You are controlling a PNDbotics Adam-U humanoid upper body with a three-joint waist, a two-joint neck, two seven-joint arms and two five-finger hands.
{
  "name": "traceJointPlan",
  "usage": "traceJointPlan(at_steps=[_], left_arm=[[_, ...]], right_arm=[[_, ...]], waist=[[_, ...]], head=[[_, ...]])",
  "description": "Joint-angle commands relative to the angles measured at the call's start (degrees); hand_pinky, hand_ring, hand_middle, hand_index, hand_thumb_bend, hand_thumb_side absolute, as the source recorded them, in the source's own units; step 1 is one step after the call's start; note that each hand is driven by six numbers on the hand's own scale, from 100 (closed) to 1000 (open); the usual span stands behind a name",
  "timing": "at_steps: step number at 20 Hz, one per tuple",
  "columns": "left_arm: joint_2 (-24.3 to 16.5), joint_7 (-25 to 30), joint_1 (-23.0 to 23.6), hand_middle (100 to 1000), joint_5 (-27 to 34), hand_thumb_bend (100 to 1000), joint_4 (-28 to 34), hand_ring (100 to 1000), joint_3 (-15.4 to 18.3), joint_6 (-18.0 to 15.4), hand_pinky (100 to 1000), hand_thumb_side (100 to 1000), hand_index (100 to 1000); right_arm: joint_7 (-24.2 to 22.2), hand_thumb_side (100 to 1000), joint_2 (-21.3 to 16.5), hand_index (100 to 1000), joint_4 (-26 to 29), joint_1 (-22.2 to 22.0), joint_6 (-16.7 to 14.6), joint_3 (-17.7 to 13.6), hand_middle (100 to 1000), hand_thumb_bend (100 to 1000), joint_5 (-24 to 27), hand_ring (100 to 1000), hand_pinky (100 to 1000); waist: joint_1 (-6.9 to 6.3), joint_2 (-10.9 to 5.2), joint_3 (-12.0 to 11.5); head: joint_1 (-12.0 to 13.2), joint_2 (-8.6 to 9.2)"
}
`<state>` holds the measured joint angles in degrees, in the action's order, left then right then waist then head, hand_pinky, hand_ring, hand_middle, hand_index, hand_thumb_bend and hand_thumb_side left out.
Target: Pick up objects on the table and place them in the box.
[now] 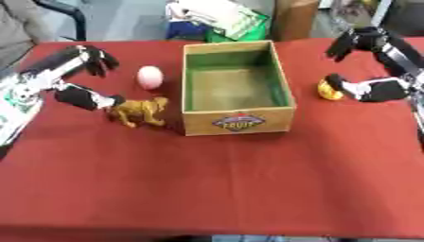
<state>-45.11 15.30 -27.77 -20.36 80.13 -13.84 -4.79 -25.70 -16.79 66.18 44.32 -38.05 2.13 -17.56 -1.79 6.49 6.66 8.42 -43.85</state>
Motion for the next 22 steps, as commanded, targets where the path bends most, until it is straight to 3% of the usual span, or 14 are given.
traceJointPlan(at_steps=[1, 12, 22], left_arm=[[-0.96, 0.36, -1.15, 663, -0.43, 510, -0.42, 641, 0.0, -0.51, 676, 275, 786], [-0.09, 1.39, -1.94, 663, -1.25, 518, -2.25, 642, -0.8, -1.08, 676, 276, 788], [5.39, 0.68, -5.94, 671, -7.96, 541, -10.67, 652, -1.63, -4.36, 685, 284, 794]], right_arm=[[-0.35, 442, -0.45, 660, 0.52, 1.15, -0.28, -0.24, 612, 358, -0.03, 664, 576], [-0.43, 442, -0.29, 660, 0.41, 1.15, -0.39, -0.19, 611, 362, -0.06, 663, 576], [-0.9, 443, 0.26, 659, 0.38, 0.98, -0.52, 0.05, 611, 359, 0.04, 663, 576]], waist=[[-0.04, -0.96, -0.01], [0.03, -1.05, 0.01], [0.11, -1.19, 0.59]], head=[[0.01, -0.27], [0.08, -0.27], [0.62, -0.27]])
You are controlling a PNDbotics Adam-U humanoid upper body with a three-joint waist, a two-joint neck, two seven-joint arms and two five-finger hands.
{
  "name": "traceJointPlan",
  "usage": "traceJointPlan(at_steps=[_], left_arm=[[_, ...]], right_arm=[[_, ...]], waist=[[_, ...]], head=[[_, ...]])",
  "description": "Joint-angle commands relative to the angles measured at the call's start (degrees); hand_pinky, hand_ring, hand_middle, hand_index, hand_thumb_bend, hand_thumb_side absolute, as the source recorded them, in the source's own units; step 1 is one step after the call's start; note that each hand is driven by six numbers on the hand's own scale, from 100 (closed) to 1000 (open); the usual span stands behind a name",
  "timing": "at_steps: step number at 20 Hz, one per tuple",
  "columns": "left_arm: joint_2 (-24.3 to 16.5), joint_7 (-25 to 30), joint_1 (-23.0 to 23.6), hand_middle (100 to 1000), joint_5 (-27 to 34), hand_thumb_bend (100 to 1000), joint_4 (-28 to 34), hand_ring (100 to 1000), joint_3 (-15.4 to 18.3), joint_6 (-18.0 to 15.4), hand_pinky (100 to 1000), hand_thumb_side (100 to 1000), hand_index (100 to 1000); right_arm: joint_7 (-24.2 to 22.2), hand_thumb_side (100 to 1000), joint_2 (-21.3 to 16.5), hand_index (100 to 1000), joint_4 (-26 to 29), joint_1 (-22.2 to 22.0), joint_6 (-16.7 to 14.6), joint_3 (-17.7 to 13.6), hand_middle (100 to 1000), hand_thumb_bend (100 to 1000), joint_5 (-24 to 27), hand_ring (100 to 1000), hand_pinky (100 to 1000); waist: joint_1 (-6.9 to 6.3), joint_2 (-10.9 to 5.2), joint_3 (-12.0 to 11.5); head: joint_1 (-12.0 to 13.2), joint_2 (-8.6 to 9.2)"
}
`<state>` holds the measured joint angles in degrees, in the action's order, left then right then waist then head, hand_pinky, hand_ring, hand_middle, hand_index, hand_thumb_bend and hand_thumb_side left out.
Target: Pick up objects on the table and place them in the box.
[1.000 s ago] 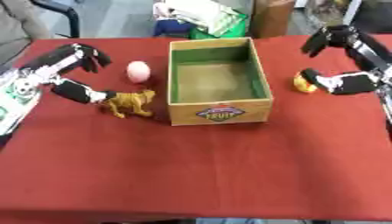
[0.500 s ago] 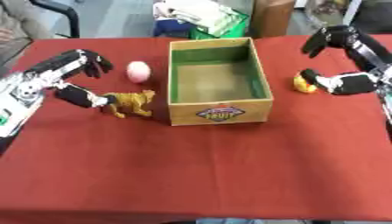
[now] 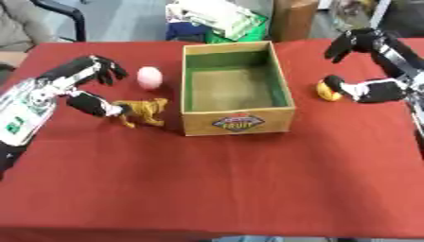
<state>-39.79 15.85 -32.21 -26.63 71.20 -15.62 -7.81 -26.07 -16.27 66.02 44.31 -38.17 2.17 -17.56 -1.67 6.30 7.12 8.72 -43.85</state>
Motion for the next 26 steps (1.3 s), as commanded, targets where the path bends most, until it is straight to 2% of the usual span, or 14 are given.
traceJointPlan(at_steps=[1, 5, 8, 10, 12, 14, 15, 19, 26], left_arm=[[0.69, 0.46, -1.91, 672, -2.35, 548, -2.81, 653, 0.01, -2.2, 687, 286, 795], [2.66, 1.02, -3.1, 664, -4.81, 509, -6.7, 649, 0.13, -4.57, 685, 281, 789], [3.53, 1.29, -3.45, 614, -6.32, 483, -8.79, 624, 0.35, -5.37, 676, 278, 771], [3.84, 1.24, -3.63, 557, -7.12, 441, -9.78, 577, 0.52, -5.61, 649, 269, 741], [4.06, -0.49, -3.84, 454, -7.74, 338, -10.37, 485, 1.08, -5.42, 582, 243, 655], [4.11, -4.17, -3.93, 355, -8.07, 202, -10.42, 403, 1.77, -4.74, 518, 218, 563], [4.07, -6.27, -3.97, 300, -7.94, 106, -10.31, 359, 2.14, -4.25, 487, 211, 521], [3.26, -12.97, -4.24, 259, -4.59, 100, -9.08, 332, 3.32, -2.26, 467, 216, 489], [1.17, -15.29, -8.26, 275, -1.57, 100, -6.41, 353, 4.89, -0.25, 490, 209, 507]], right_arm=[[-0.58, 442, -0.19, 659, 0.54, 0.98, -0.4, 0.02, 610, 360, 0.05, 663, 575], [-0.79, 443, -0.03, 659, 0.56, 0.92, -0.38, 0.07, 610, 359, 0.1, 663, 575], [-0.86, 443, -0.04, 659, 0.55, 0.83, -0.37, 0.04, 610, 360, 0.09, 662, 575], [-0.89, 443, -0.04, 659, 0.54, 0.79, -0.37, 0.02, 610, 360, 0.06, 662, 575], [-0.91, 443, 0.0, 659, 0.55, 0.76, -0.34, 0.01, 610, 361, 0.08, 662, 575], [-0.94, 443, 0.02, 659, 0.56, 0.74, -0.31, -0.01, 610, 361, 0.09, 662, 575], [-0.94, 443, 0.01, 659, 0.56, 0.72, -0.3, -0.02, 610, 362, 0.09, 662, 575], [-0.99, 445, 0.07, 659, 0.47, 0.63, -0.33, -0.01, 609, 362, -0.03, 662, 575], [-2.2, 466, 0.78, 662, -0.27, 0.47, -1.86, 1.48, 610, 356, -0.6, 663, 579]], waist=[[-0.03, -1.02, 0.27], [-0.09, -1.02, 0.65], [-0.11, -1.0, 0.82], [-0.13, -1.01, 0.86], [-0.14, -1.03, 0.85], [-0.13, -1.05, 0.84], [-0.13, -1.07, 0.83], [-0.11, -1.16, 0.88], [-0.25, -1.51, 1.66]], head=[[0.36, -0.27], [0.5, -0.27], [0.52, -0.27], [0.56, -0.27], [0.51, -0.27], [0.44, -0.27], [0.43, -0.27], [0.36, -0.27], [0.99, -0.27]])
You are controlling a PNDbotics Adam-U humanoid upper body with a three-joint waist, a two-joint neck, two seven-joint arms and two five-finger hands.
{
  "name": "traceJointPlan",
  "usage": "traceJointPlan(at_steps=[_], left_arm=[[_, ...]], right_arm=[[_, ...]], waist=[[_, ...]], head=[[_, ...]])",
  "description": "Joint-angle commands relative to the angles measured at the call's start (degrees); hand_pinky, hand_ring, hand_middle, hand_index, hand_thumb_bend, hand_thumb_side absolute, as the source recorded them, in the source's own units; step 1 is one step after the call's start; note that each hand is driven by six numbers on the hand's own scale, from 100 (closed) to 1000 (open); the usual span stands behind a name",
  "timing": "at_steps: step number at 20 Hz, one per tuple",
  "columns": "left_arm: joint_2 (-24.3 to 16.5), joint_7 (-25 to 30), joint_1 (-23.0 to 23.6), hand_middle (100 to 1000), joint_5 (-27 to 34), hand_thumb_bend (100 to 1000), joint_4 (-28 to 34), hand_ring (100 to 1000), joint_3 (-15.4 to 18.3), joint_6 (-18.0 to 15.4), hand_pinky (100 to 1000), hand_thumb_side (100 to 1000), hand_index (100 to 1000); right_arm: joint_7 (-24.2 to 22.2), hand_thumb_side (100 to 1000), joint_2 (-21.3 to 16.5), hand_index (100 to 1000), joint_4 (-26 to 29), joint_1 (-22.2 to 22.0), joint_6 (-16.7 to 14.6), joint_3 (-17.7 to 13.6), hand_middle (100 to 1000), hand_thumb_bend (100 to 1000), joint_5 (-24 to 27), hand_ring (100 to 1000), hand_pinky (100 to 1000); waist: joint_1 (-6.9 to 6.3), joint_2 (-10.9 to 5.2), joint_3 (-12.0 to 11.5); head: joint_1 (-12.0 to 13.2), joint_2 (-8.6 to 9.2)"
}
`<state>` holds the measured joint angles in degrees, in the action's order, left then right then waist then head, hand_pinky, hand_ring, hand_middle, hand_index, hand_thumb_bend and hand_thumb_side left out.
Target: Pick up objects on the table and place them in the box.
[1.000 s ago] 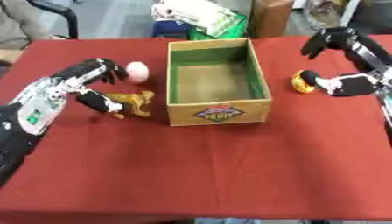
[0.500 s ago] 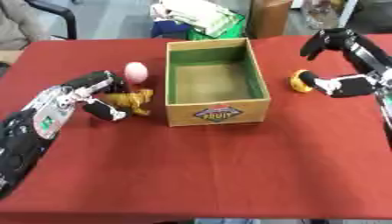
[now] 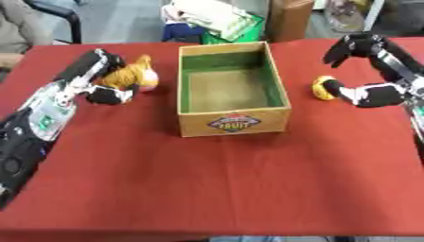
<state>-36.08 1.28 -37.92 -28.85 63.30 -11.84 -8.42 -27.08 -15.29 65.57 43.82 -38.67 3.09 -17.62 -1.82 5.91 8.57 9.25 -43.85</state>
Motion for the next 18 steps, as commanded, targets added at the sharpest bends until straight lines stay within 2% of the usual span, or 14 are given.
traceJointPlan(at_steps=[1, 8, 10, 14, 15, 16, 18], left_arm=[[-2.31, -0.62, -3.54, 277, 0.49, 100, 1.33, 356, 1.08, 0.31, 492, 208, 508], [2.32, 3.48, -9.44, 320, -2.38, 156, -0.82, 396, -1.3, -3.0, 527, 217, 543], [3.92, 5.23, -10.56, 334, -3.16, 189, -1.21, 410, -1.98, -4.16, 538, 221, 553], [6.6, 8.64, -11.67, 377, -5.71, 193, -2.31, 451, -3.31, -6.56, 568, 238, 584], [7.19, 9.7, -11.71, 389, -6.4, 265, -2.81, 463, -3.58, -7.1, 580, 209, 593], [7.71, 10.9, -11.64, 406, -7.3, 209, -3.31, 476, -3.9, -7.67, 587, 247, 603], [8.7, 13.48, -11.3, 423, -9.0, 205, -4.54, 488, -4.23, -8.57, 588, 251, 615]], right_arm=[[-1.55, 470, 0.13, 662, 0.0, 1.02, -1.78, 0.96, 610, 355, -0.64, 664, 580], [-4.56, 488, 3.45, 664, -1.53, 2.17, -4.8, 3.87, 612, 349, -1.13, 665, 584], [-5.35, 490, 4.35, 664, -1.9, 2.35, -5.44, 4.45, 612, 347, -1.29, 665, 584], [-6.91, 496, 6.08, 664, -2.6, 2.53, -6.52, 5.52, 612, 344, -1.6, 665, 584], [-7.24, 495, 6.41, 664, -2.72, 2.54, -6.74, 5.72, 612, 352, -1.63, 665, 583], [-7.48, 493, 6.68, 663, -2.81, 2.52, -6.87, 5.83, 611, 343, -1.59, 664, 582], [-7.83, 496, 7.08, 663, -2.88, 2.4, -6.93, 5.96, 611, 342, -1.47, 664, 583]], waist=[[-0.15, -1.17, 0.48], [-0.36, -1.17, 3.44], [-0.47, -1.09, 4.26], [-0.57, -0.95, 5.71], [-0.58, -0.94, 5.99], [-0.58, -0.93, 6.24], [-0.51, -0.96, 6.58]], head=[[0.67, -0.27], [2.33, -0.27], [2.82, -0.27], [3.51, -0.27], [3.62, -0.27], [3.58, -0.27], [3.49, -0.27]])
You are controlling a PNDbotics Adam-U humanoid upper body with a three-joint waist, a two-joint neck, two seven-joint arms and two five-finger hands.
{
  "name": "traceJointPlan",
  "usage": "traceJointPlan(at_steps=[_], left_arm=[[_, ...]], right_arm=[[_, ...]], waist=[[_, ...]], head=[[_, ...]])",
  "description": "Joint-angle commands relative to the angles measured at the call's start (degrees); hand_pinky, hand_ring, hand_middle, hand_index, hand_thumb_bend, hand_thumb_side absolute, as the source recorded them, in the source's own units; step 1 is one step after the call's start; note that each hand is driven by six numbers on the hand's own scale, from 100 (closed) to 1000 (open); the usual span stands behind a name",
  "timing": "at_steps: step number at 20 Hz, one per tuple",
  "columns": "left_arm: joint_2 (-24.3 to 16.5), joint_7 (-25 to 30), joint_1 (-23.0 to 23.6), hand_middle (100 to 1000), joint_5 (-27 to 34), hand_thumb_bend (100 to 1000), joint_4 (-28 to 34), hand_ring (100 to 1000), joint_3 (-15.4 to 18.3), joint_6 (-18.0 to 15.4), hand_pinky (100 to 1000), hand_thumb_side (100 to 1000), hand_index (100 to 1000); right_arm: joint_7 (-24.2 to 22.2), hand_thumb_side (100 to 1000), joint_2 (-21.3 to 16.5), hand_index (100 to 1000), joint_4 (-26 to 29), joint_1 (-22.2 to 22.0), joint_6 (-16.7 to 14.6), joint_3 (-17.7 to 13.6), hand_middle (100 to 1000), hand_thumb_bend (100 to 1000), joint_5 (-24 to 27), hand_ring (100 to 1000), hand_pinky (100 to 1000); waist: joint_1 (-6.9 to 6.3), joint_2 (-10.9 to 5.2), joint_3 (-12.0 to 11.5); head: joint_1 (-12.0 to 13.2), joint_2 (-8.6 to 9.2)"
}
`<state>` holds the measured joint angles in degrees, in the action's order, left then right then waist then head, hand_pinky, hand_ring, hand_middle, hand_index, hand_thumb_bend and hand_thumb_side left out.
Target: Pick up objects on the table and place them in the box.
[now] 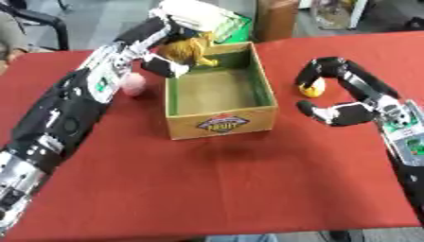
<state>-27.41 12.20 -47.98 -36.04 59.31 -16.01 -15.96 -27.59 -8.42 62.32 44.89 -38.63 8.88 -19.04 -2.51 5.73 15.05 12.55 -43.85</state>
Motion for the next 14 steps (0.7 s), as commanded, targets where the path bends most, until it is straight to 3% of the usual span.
traceJointPlan(at_steps=[1, 3, 7, 8, 10, 12, 14], left_arm=[[0.51, 3.63, -1.06, 425, -2.35, 208, -1.17, 490, -0.09, -1.39, 589, 252, 617], [1.22, 4.86, -0.85, 436, -2.91, 220, -1.92, 497, -0.05, -2.0, 593, 254, 624], [1.65, 7.54, -0.58, 546, -3.16, 371, -2.02, 576, -0.6, -3.16, 635, 278, 687], [1.59, 8.73, -0.53, 601, -3.24, 501, -1.86, 616, -0.79, -3.45, 661, 297, 722], [1.4, 11.5, -0.47, 674, -3.55, 611, -1.5, 670, -1.0, -3.92, 691, 319, 769], [1.13, 13.91, -0.35, 733, -3.6, 656, -0.93, 712, -1.01, -4.16, 715, 339, 806], [0.64, 15.85, -0.17, 758, -2.77, 642, 0.1, 733, -0.78, -4.11, 726, 375, 820]], right_arm=[[-7.59, 497, 0.37, 664, 0.33, 1.31, -7.1, 0.39, 612, 341, -0.04, 665, 584], [-8.15, 502, 0.6, 664, 0.1, 1.21, -7.51, 0.75, 613, 339, -0.11, 666, 585], [-8.5, 504, 0.85, 665, -0.18, 1.1, -8.14, 0.79, 614, 340, -0.22, 666, 586], [-8.47, 503, 0.88, 665, -0.21, 1.11, -8.2, 0.76, 613, 341, -0.21, 666, 586], [-8.43, 503, 0.92, 665, -0.22, 1.14, -8.26, 0.74, 613, 340, -0.2, 666, 586], [-8.41, 500, 0.93, 664, -0.24, 1.1, -8.21, 0.7, 612, 338, -0.18, 665, 585], [-8.32, 500, 0.85, 664, -0.19, 1.03, -8.0, 0.54, 612, 337, -0.15, 665, 585]], waist=[[0.22, -0.8, 0.19], [0.31, -0.81, 0.25], [0.47, -0.91, 0.17], [0.5, -0.94, 0.14], [0.55, -0.99, 0.07], [0.59, -1.0, -0.04], [0.61, -0.97, -0.18]], head=[[0.15, -0.27], [0.03, -0.27], [-0.01, -0.27], [-0.02, -0.27], [-0.04, -0.27], [-0.11, -0.27], [-0.28, -0.27]])
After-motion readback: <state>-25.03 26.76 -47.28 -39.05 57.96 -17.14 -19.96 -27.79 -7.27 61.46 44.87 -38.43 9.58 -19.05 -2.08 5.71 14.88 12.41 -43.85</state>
